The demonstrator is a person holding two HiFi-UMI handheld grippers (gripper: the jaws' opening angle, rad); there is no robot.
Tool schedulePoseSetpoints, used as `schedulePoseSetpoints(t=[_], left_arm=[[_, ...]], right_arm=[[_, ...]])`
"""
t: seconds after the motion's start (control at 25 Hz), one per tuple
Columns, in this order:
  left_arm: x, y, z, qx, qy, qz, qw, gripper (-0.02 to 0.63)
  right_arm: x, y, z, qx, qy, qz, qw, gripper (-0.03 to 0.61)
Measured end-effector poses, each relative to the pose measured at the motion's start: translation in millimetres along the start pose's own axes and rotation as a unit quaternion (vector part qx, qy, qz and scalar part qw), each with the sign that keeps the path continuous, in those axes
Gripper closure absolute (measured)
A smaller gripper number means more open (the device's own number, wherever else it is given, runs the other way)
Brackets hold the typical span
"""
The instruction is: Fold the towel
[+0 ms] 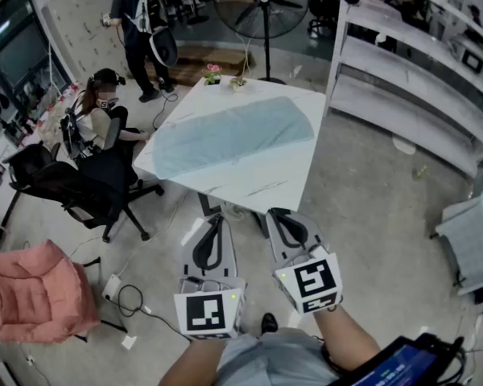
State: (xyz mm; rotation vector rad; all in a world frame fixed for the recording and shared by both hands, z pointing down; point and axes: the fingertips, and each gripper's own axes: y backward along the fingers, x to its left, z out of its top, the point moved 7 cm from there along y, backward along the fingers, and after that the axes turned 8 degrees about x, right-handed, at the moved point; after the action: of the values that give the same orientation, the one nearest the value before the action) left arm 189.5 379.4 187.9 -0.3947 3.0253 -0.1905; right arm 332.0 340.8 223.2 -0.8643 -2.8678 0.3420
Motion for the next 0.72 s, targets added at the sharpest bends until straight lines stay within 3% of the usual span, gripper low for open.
schedulePoseSetpoints(t=[0.2,0.4,0.72], left_arm=[[-4.2,3.7,2.3,0.014,0.019,-0.001,0.9997,0.606],[-5.9,8.3,-7.4,0.028,0.022,0.000,0.9994,0.606],[15.3,-19.4,-25.3,0.037,0.033,0.005,0.9987,0.606]], right_arm=[[1.1,2.0,-2.5,-0.001,-0.002,0.007,1.000,0.562],[2.8,5.5,-5.6,0.005,-0.035,0.023,0.999,0.560],[-3.3,-30.7,-15.5,0.035,-0.019,0.022,0.999,0.558]])
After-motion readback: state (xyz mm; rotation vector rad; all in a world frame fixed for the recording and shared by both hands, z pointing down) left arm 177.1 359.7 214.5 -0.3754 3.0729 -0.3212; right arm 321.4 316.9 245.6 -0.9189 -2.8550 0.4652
